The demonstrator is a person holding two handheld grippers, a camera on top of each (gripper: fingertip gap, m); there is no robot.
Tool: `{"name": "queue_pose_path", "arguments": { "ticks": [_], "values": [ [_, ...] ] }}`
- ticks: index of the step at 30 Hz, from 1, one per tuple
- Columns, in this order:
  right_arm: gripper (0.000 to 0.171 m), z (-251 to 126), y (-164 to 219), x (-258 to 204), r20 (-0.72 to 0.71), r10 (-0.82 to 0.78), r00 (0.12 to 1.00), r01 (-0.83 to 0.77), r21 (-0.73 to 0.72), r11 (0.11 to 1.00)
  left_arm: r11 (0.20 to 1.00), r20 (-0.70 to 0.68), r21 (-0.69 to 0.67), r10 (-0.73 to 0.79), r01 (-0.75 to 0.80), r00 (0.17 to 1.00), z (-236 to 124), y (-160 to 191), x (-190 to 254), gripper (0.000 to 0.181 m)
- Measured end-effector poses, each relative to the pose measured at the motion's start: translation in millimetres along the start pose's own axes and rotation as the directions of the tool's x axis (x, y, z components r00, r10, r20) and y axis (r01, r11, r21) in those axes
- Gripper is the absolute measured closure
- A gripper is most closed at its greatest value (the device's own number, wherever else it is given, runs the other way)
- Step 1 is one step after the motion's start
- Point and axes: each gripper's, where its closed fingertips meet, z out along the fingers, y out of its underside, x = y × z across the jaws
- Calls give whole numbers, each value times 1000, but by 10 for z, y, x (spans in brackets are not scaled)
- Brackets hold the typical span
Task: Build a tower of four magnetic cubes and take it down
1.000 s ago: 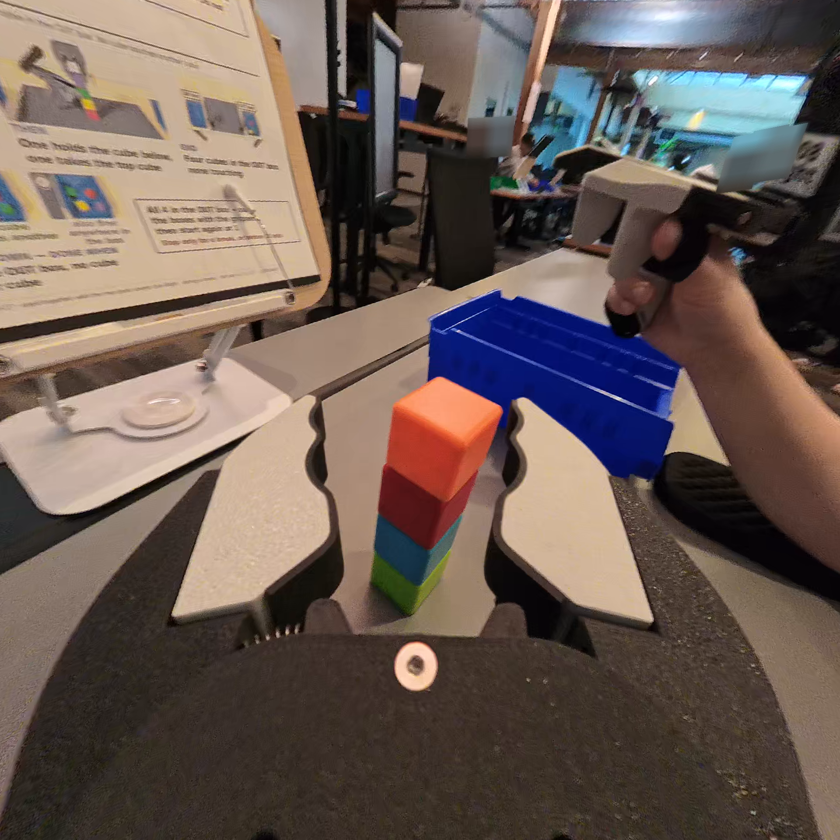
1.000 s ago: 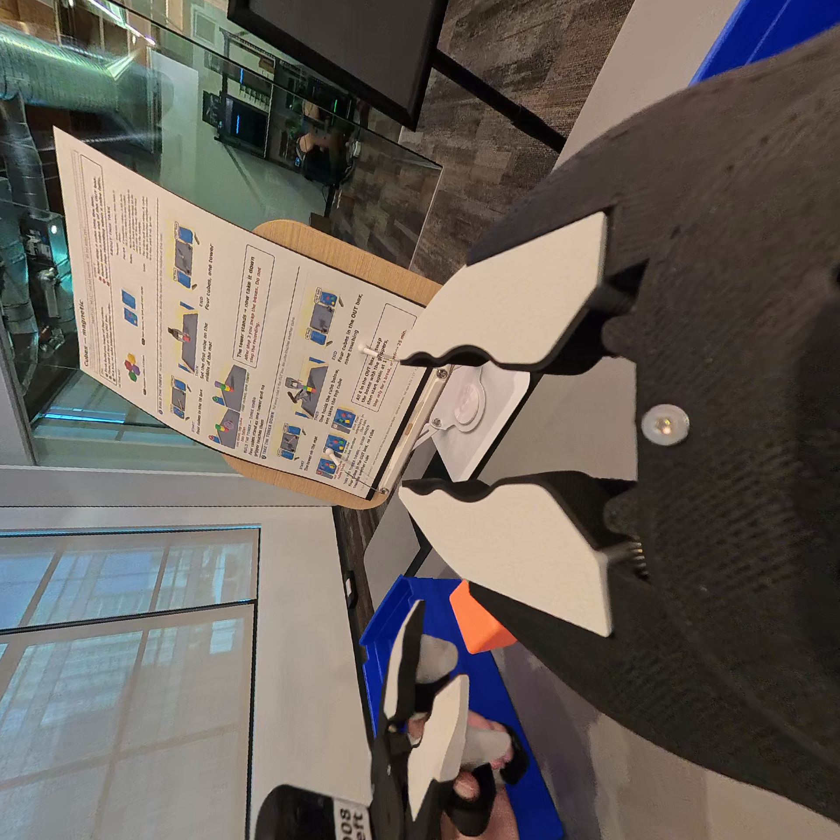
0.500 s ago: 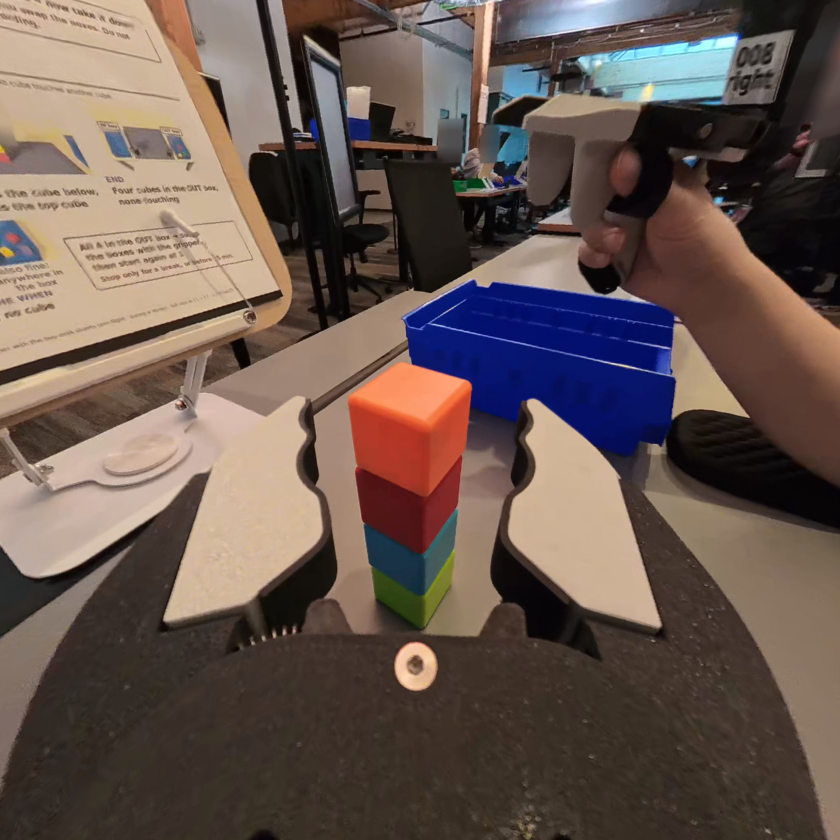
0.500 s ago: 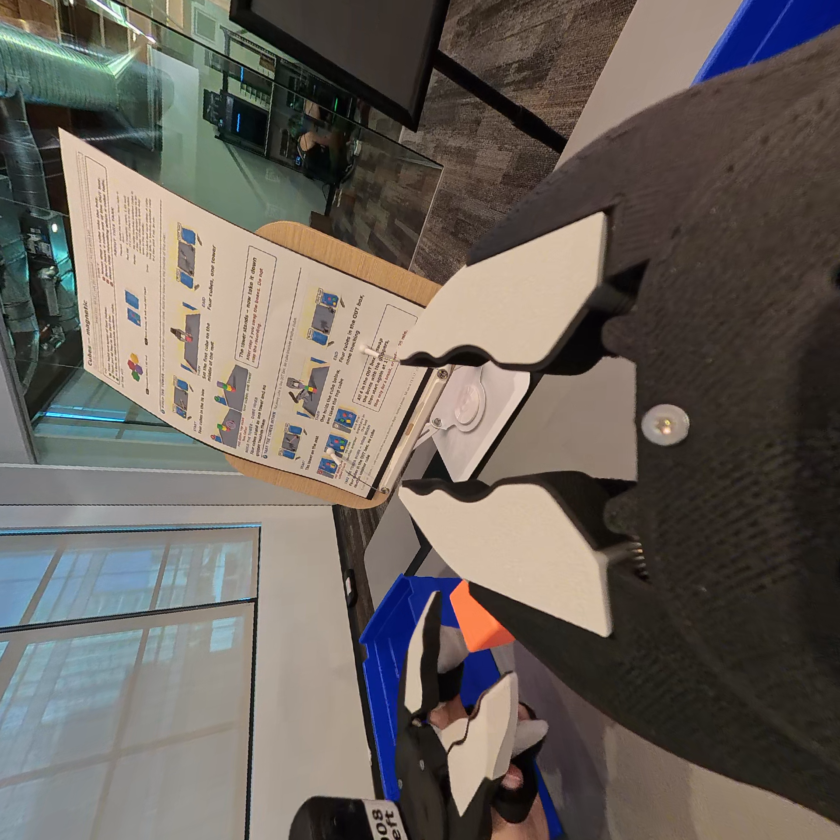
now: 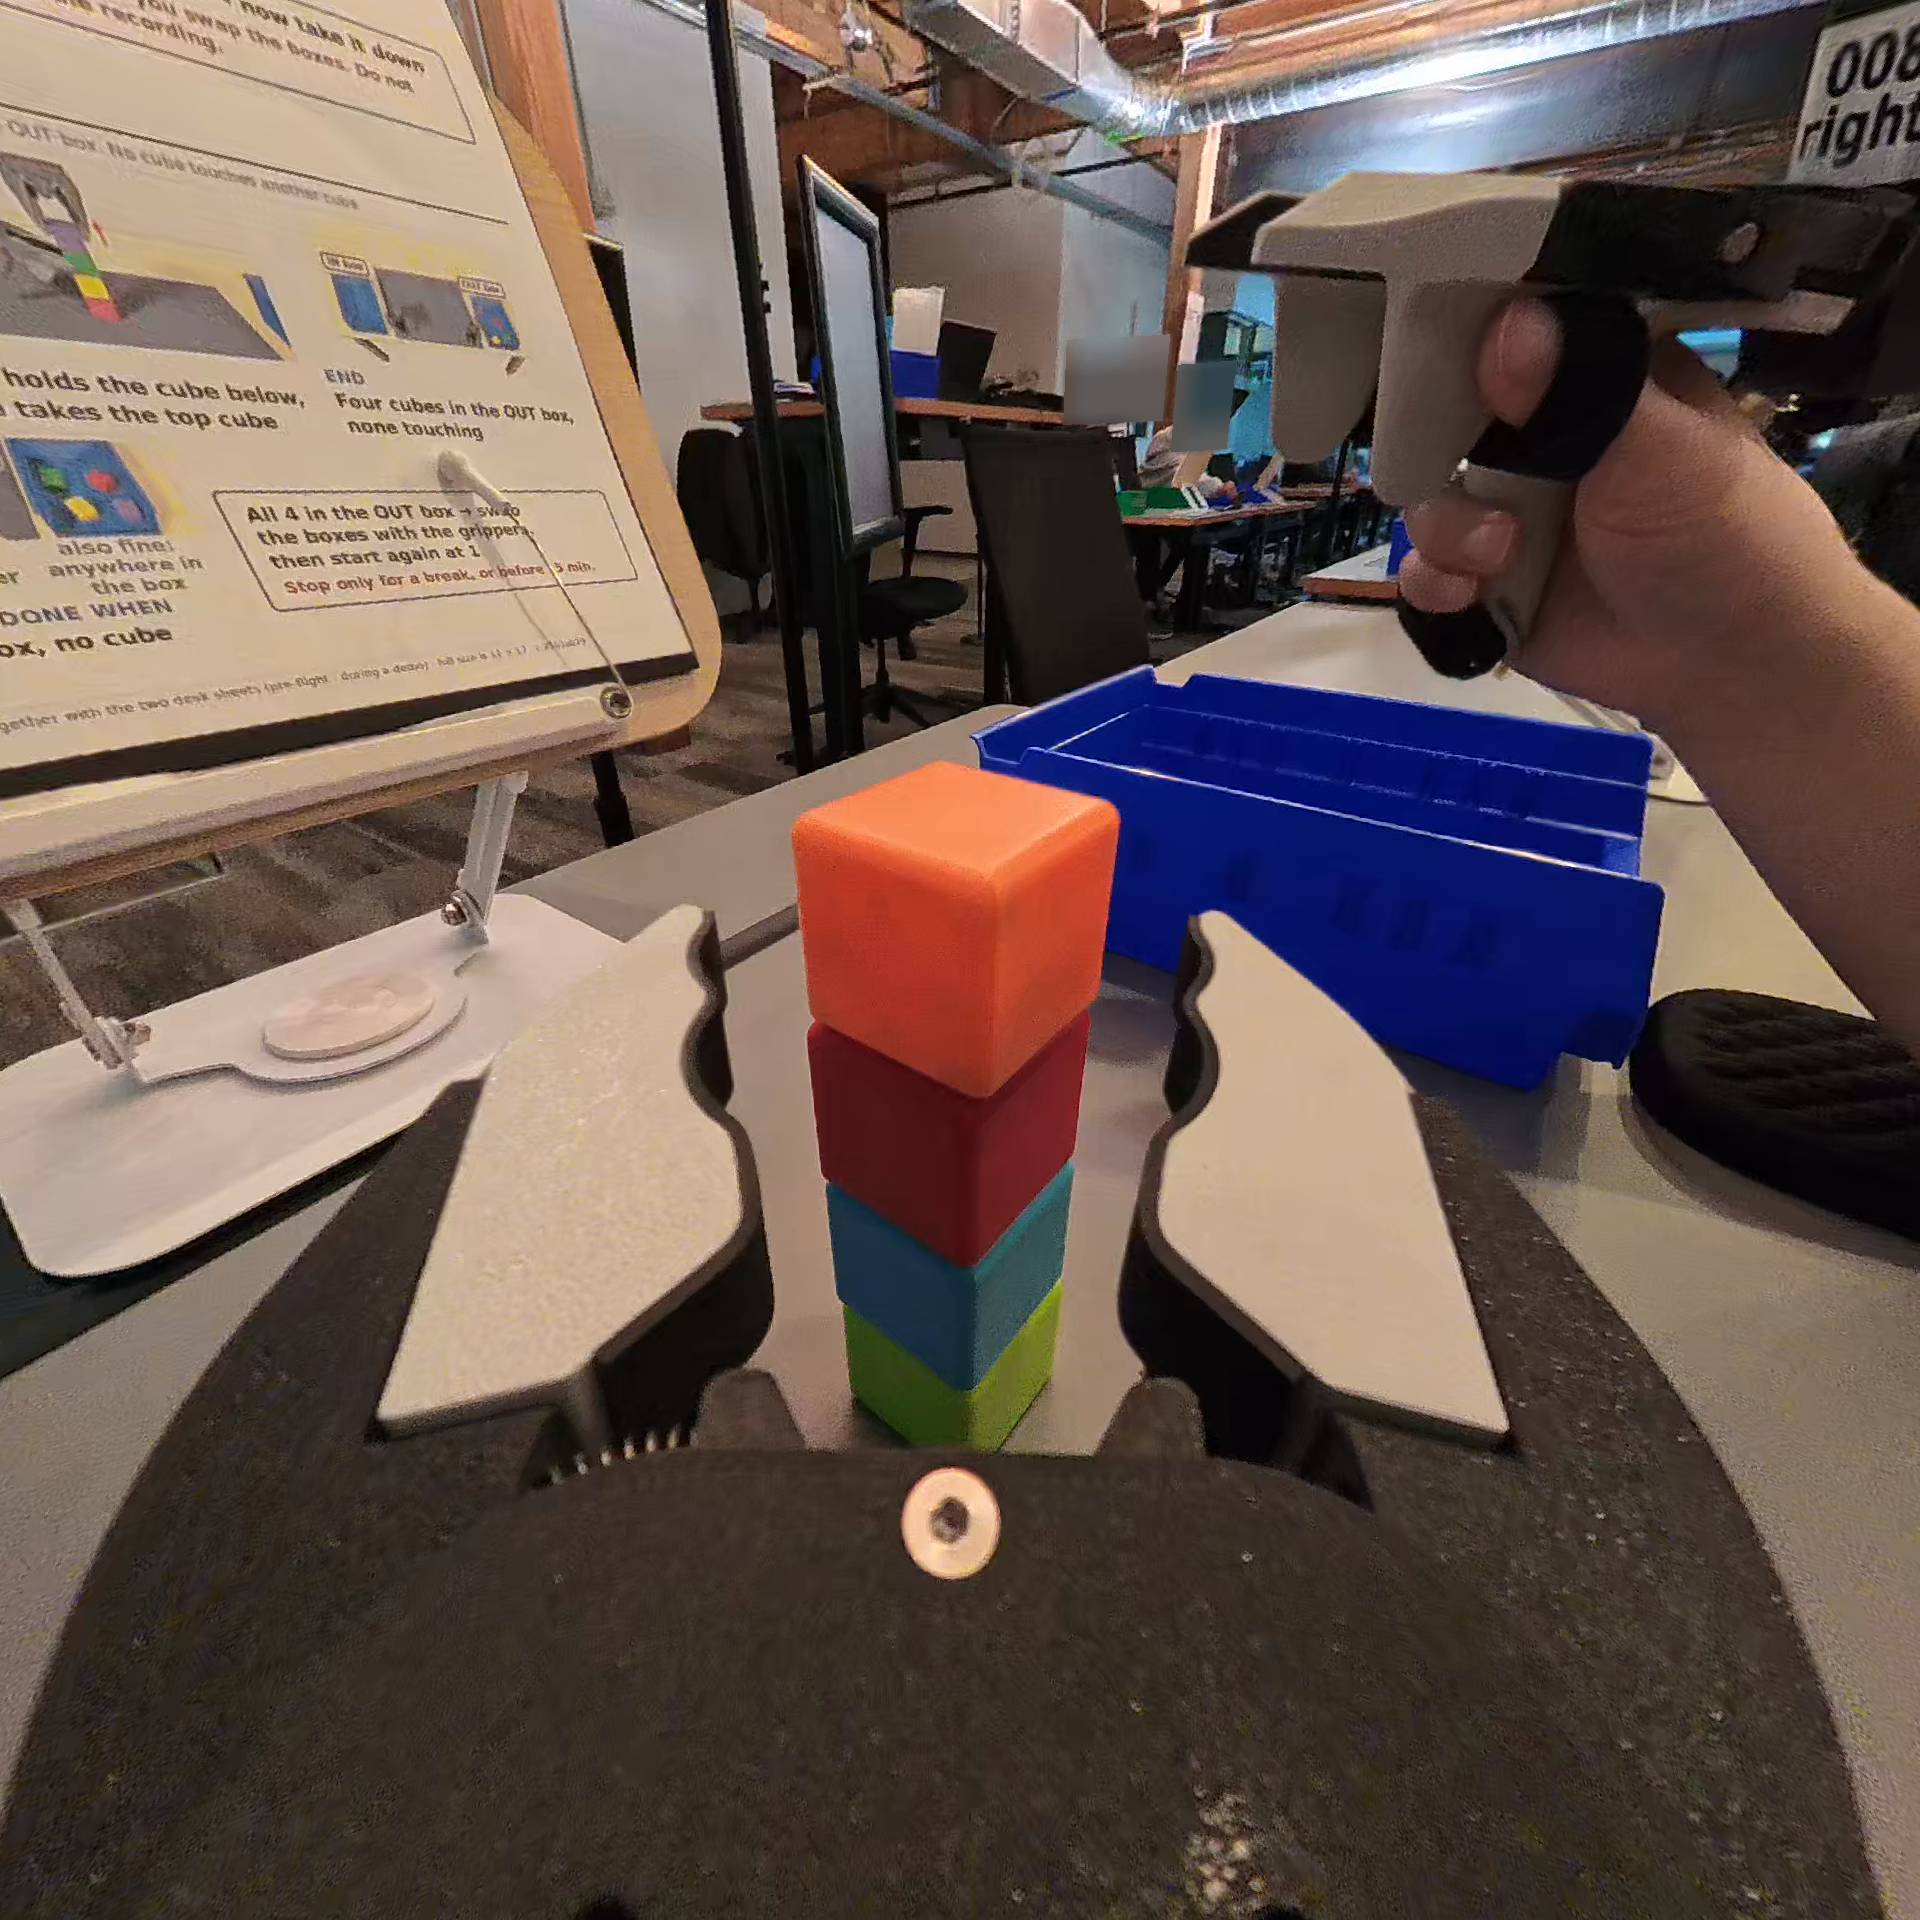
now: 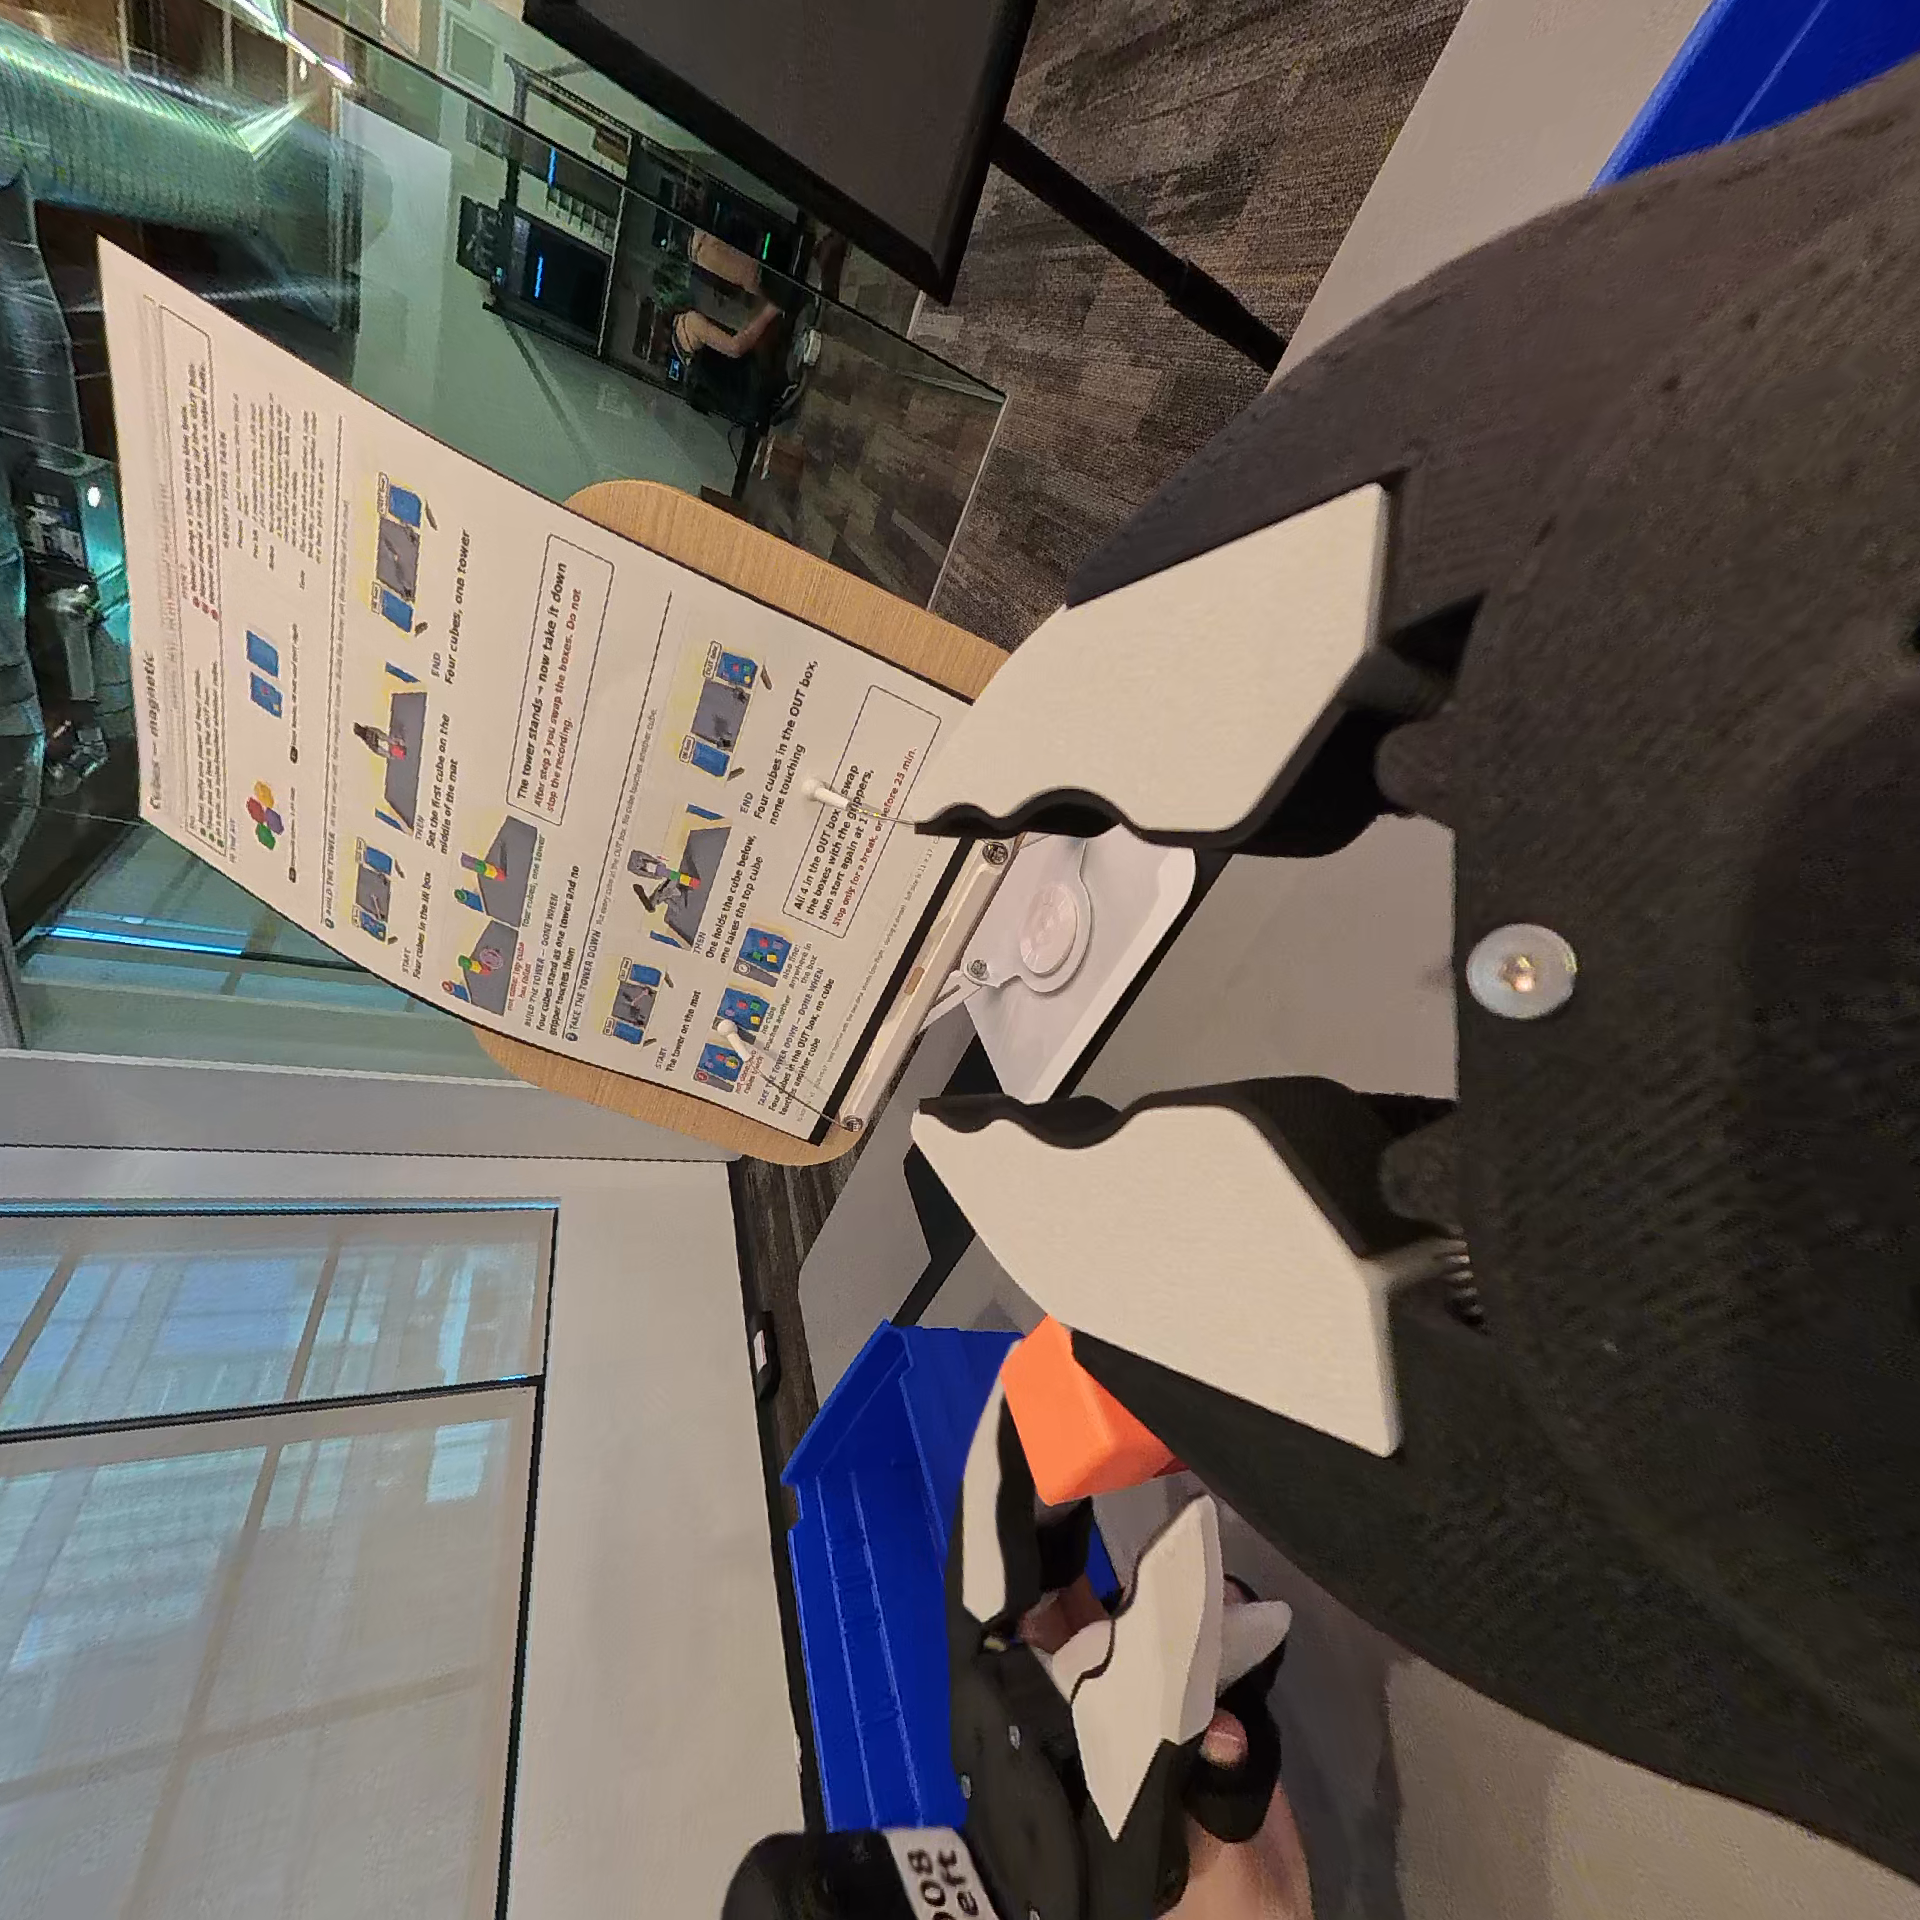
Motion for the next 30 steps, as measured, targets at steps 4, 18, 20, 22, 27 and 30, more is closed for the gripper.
{"name": "queue_pose_path", "arguments": {
  "ticks": [4, 18, 20, 22, 27, 30],
  "values": [
    [123, 0, -5, 3, 1, 3, 1000, -3, 3, 1000, 999, -76, 16, -31, 32, 997, 0, 96, 29, 104],
    [123, 85, 92, -67, 13, -12, 1000, 12, -31, 999, 998, -231, 39, -40, 51, 972, -35, 160, 48, 117],
    [123, 91, 105, -70, 14, -11, 1000, 12, -35, 999, 998, -238, 34, -45, 54, 970, -26, 162, 52, 117],
    [123, 94, 114, -71, 13, -14, 1000, 14, -39, 999, 998, -244, 19, -49, 56, 968, -19, 175, 47, 117],
    [123, 98, 130, -75, 15, -15, 1000, 16, -45, 999, 998, -249, 10, -59, 63, 967, -41, 178, 16, 116],
    [123, 106, 151, -71, 15, -13, 1000, 14, -51, 999, 999, -260, -4, -54, 54, 964, -43, 206, 17, 117]
  ]
}}
